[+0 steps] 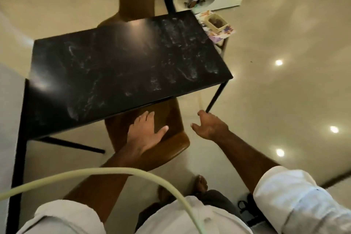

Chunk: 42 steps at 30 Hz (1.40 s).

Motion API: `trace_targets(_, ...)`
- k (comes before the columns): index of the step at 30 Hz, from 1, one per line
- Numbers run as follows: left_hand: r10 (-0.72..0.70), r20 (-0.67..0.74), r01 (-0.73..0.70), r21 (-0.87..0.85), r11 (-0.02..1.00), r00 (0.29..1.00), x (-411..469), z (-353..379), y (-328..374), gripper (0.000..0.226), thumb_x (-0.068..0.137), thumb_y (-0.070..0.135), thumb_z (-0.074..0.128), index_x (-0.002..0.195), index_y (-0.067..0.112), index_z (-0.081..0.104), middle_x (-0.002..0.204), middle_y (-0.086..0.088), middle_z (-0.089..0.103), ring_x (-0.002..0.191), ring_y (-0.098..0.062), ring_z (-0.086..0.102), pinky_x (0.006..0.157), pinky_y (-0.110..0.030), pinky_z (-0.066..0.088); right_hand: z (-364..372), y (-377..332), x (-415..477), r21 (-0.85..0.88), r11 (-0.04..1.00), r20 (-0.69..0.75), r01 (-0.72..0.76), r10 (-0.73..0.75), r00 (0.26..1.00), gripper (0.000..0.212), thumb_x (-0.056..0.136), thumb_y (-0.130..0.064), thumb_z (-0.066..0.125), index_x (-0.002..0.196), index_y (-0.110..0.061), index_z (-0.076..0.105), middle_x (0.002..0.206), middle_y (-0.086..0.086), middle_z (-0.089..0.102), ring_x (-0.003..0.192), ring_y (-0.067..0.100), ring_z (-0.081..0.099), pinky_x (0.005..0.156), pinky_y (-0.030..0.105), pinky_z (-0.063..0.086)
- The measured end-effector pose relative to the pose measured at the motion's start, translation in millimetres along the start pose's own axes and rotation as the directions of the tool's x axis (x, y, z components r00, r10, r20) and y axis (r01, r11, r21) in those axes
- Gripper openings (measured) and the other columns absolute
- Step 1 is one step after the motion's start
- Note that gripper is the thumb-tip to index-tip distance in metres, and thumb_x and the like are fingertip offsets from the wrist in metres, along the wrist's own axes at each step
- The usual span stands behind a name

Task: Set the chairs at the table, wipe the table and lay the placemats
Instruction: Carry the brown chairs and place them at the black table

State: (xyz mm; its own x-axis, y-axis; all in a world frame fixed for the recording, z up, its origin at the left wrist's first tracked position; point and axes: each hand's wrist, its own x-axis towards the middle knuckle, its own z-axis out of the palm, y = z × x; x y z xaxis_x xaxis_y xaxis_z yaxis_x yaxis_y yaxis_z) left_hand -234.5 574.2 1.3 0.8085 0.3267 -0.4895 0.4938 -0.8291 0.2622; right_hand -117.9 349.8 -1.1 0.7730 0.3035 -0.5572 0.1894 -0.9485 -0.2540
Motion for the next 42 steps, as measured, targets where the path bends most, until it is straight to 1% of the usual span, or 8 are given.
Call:
trace_targets(4, 0.173, -0.021, -0.17, 0.098, 0.981, 0.985, 14.8, -20.8, 75.8, 0.106, 0.093, 0.091, 0.044, 0.174, 0.028, 0.017, 0.182, -0.003, 0.016, 0.168, -0.032, 0.018, 0.13, -0.06, 0.025, -41.5, 47.6, -22.8, -0.07, 0.997, -0.295, -0.038, 0.016, 0.955, 0.071, 0.104, -0.062, 0.059, 0.158, -0.021, 0.039, 0.155, 0.012, 0.055, 0.136, 0.039, 0.058, 0.104, 0.055, 0.057)
trace_targets(9, 0.336, 0.009, -0.328, 0.231, 0.916, 0.942, 30.9, -2.9, 158.0, 0.113, 0.09, 0.096, 0.037, 0.174, 0.025, 0.014, 0.183, -0.006, 0.015, 0.168, -0.034, 0.016, 0.131, -0.06, 0.025, -55.5, 135.3, -36.2, -0.052, 0.989, -0.415, -0.139, 0.105, 0.904, 0.083, 0.103, -0.066, 0.056, 0.164, -0.016, 0.031, 0.161, 0.015, 0.048, 0.14, 0.042, 0.054, 0.105, 0.055, 0.052)
trace_targets(14, 0.421, 0.039, -0.404, 0.372, 0.836, 0.906, 57.6, 23.0, 244.5, 0.115, 0.09, 0.097, 0.031, 0.174, 0.023, 0.007, 0.184, -0.007, 0.009, 0.169, -0.035, 0.011, 0.131, -0.06, 0.024, -70.0, 224.7, -33.6, 0.008, 0.98, -0.507, -0.197, 0.173, 0.844, 0.092, 0.099, -0.071, 0.055, 0.164, -0.011, 0.031, 0.162, 0.019, 0.045, 0.14, 0.044, 0.051, 0.107, 0.058, 0.05)
trace_targets(20, 0.468, 0.034, -0.437, 0.422, 0.794, 0.883, 85.0, 56.0, 339.1, 0.113, 0.091, 0.095, 0.03, 0.175, 0.023, 0.005, 0.184, -0.005, 0.004, 0.169, -0.035, 0.008, 0.132, -0.065, 0.019, -95.9, 322.0, -20.6, 0.04, 0.968, -0.537, -0.246, 0.228, 0.812, 0.101, 0.093, -0.08, 0.042, 0.165, -0.01, 0.032, 0.167, 0.021, 0.042, 0.146, 0.046, 0.048, 0.109, 0.059, 0.05)
trace_targets(25, 0.506, 0.059, -0.477, 0.441, 0.76, 0.861, 118.9, 76.2, 405.9, 0.116, 0.089, 0.097, 0.025, 0.175, 0.023, -0.001, 0.184, -0.004, -0.006, 0.17, -0.035, -0.003, 0.135, -0.063, 0.011, -122.2, 383.9, -0.9, 0.033, 0.968, -0.485, -0.248, 0.232, 0.843, 0.098, 0.099, -0.072, 0.05, 0.171, -0.012, 0.022, 0.178, 0.021, 0.023, 0.16, 0.046, 0.029, 0.12, 0.061, 0.039)
trace_targets(29, 0.528, 0.068, -0.494, 0.466, 0.734, 0.847, 157.5, 83.3, 450.3, 0.118, 0.088, 0.098, 0.02, 0.175, 0.022, -0.004, 0.184, -0.006, -0.01, 0.169, -0.036, -0.009, 0.135, -0.063, 0.008, -145.8, 422.5, 30.5, 0.063, 0.972, -0.469, -0.226, 0.229, 0.853, 0.104, 0.097, -0.076, 0.048, 0.173, -0.013, 0.015, 0.18, 0.021, 0.017, 0.163, 0.046, 0.023, 0.124, 0.063, 0.035)
trace_targets(35, 0.501, 0.043, -0.465, 0.447, 0.764, 0.865, 244.9, 80.6, 512.6, 0.121, 0.087, 0.1, 0.021, 0.174, 0.022, -0.012, 0.181, -0.009, -0.022, 0.168, -0.038, -0.014, 0.135, -0.064, 0.007, -196.5, 466.4, 111.2, 0.039, 0.98, -0.467, -0.197, 0.192, 0.863, 0.113, 0.093, -0.082, 0.046, 0.175, -0.016, 0.006, 0.182, 0.019, 0.011, 0.166, 0.044, 0.018, 0.126, 0.063, 0.033)
trace_targets(42, 0.443, 0.054, -0.431, 0.359, 0.828, 0.895, 352.1, 39.9, 580.4, 0.123, 0.086, 0.1, 0.023, 0.174, 0.02, -0.012, 0.182, -0.008, -0.021, 0.169, -0.038, -0.012, 0.134, -0.064, 0.01, -280.6, 500.3, 220.7, -0.017, 0.983, -0.436, -0.183, 0.157, 0.886, 0.113, 0.092, -0.083, 0.047, 0.175, -0.015, 0.01, 0.181, 0.018, 0.015, 0.165, 0.044, 0.022, 0.123, 0.063, 0.038)
